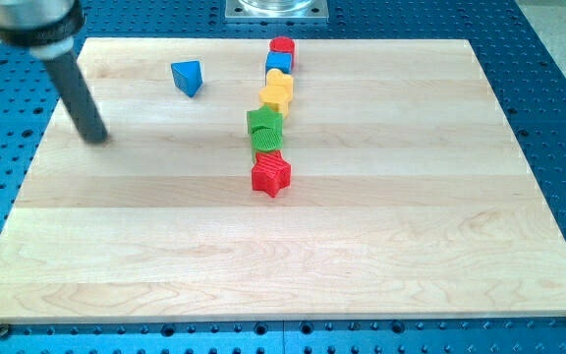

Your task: Place the triangle bottom left to the green circle

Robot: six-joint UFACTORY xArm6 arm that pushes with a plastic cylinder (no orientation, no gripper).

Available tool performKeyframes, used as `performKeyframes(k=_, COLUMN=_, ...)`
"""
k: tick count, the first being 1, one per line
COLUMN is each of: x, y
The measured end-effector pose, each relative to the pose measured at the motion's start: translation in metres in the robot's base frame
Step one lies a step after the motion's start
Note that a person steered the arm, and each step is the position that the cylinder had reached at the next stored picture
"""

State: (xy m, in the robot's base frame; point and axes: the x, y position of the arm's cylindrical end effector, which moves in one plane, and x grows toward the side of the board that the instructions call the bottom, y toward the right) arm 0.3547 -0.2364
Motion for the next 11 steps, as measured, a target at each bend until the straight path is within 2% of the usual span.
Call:
performKeyframes(k=1, x=-0.083, y=0.016)
performKeyframes(k=2, x=-0.112, y=0.071)
performKeyframes(k=3, x=-0.111, y=0.114)
performKeyframes(k=4, x=-0.065, y=0.105)
performKeyframes(k=6, x=0.069, y=0.092)
performKeyframes(k=7, x=0.081, y=0.103)
performKeyframes(k=9, x=0.061, y=0.139)
performKeyframes(k=10, x=0.071, y=0.164)
performKeyframes(k=11, x=0.113, y=0.141)
